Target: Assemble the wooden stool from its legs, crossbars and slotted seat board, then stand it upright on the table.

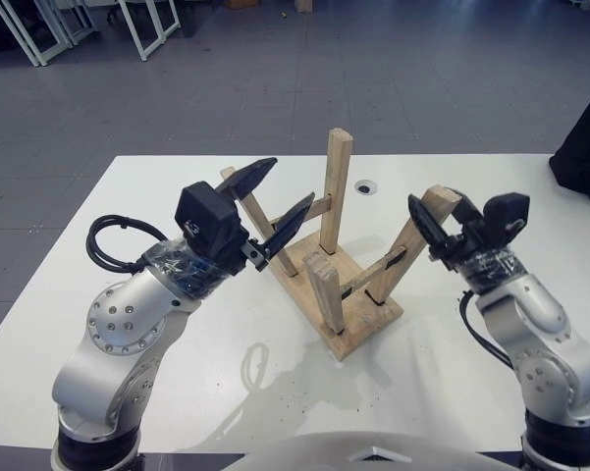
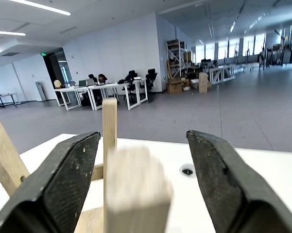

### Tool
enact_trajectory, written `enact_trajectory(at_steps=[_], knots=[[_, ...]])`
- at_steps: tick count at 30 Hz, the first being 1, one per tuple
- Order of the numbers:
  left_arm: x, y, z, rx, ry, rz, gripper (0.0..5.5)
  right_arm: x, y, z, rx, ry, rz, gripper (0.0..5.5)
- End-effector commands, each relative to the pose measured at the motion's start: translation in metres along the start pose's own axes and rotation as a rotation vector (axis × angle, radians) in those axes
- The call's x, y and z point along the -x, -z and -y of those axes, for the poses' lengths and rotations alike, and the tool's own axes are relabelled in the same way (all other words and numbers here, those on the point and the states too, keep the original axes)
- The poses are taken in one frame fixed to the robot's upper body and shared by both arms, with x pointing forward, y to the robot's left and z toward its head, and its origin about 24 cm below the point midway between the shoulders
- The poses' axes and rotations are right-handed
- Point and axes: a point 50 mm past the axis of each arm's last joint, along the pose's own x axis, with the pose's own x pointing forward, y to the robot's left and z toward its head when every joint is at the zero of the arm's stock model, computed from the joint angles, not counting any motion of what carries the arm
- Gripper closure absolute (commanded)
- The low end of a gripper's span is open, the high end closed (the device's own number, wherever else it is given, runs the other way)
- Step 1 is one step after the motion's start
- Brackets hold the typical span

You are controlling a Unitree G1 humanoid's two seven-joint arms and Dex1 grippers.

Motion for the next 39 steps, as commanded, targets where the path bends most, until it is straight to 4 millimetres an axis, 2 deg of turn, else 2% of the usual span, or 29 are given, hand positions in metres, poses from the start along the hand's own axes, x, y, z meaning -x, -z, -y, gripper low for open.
enact_trajectory(at_steps=[1, 3, 6, 7, 8, 10, 14, 16, 17, 18, 20, 21, 23, 27, 30, 34, 35, 38, 39], knots=[[-0.003, 0.0, -0.003, -0.015, 0.0, 0.01, 2.56, -0.008, -0.012, 0.001, 0.082, -0.018, 0.036, 2.22], [-0.003, 0.001, -0.004, -0.016, 0.001, 0.01, 2.56, -0.012, -0.021, 0.0, 0.147, -0.024, 0.071, 2.22], [-0.004, 0.002, -0.005, -0.022, -0.003, 0.01, 2.56, -0.012, -0.034, -0.006, 0.337, -0.078, 0.123, 2.22], [-0.004, 0.002, -0.005, -0.023, -0.006, 0.01, 2.56, -0.011, -0.036, -0.009, 0.416, -0.089, 0.141, 2.22], [-0.004, 0.002, -0.006, -0.024, -0.008, 0.01, 2.56, -0.009, -0.039, -0.012, 0.568, -0.092, 0.183, 2.22], [-0.004, 0.003, -0.006, -0.025, -0.011, 0.01, 2.56, -0.005, -0.039, -0.018, 0.772, -0.121, 0.237, 2.22], [-0.003, 0.003, -0.009, -0.033, -0.021, 0.01, 2.56, -0.004, -0.039, -0.029, 0.991, -0.21, 0.337, 2.22], [-0.004, 0.002, -0.009, -0.032, -0.022, 0.014, 2.56, 0.003, -0.017, -0.038, 1.198, -0.354, 0.35, 2.22], [-0.004, 0.001, -0.009, -0.029, -0.016, 0.016, 2.56, 0.008, 0.0, -0.039, 1.25, -0.417, 0.304, 2.22], [-0.005, 0.001, -0.008, -0.019, -0.006, 0.015, 2.56, 0.014, 0.027, -0.033, 1.265, -0.485, 0.176, 2.22], [-0.007, 0.002, -0.009, -0.006, 0.017, 0.01, 2.56, 0.042, 0.086, -0.022, 1.196, -0.652, -0.176, 2.22], [-0.007, 0.001, -0.01, -0.004, 0.027, 0.008, 2.56, 0.06, 0.109, -0.019, 1.091, -0.711, -0.346, 2.22], [-0.008, 0.001, -0.011, -0.004, 0.04, 0.008, 2.56, 0.076, 0.123, -0.022, 0.963, -0.766, -0.45, 2.22], [-0.01, 0.002, -0.012, -0.009, 0.037, 0.012, 2.56, 0.064, 0.114, -0.024, 0.918, -0.727, -0.383, 2.22], [-0.009, 0.001, -0.011, -0.015, 0.023, 0.018, 2.56, 0.044, 0.091, -0.018, 0.967, -0.624, -0.231, 2.22], [-0.008, 0.001, -0.012, -0.059, 0.018, 0.014, 2.56, 0.006, 0.032, -0.037, 0.826, -0.544, 0.031, 2.22], [-0.008, 0.0, -0.012, -0.063, 0.015, 0.02, 2.56, 0.002, 0.022, -0.04, 0.819, -0.538, 0.072, 2.22], [-0.005, -0.007, -0.009, -0.061, 0.049, 0.045, 2.56, -0.012, -0.017, -0.037, 0.621, -0.405, 0.181, 2.22], [-0.003, -0.008, -0.007, -0.055, 0.066, 0.048, 2.56, -0.014, -0.025, -0.036, 0.576, -0.379, 0.199, 2.22]])
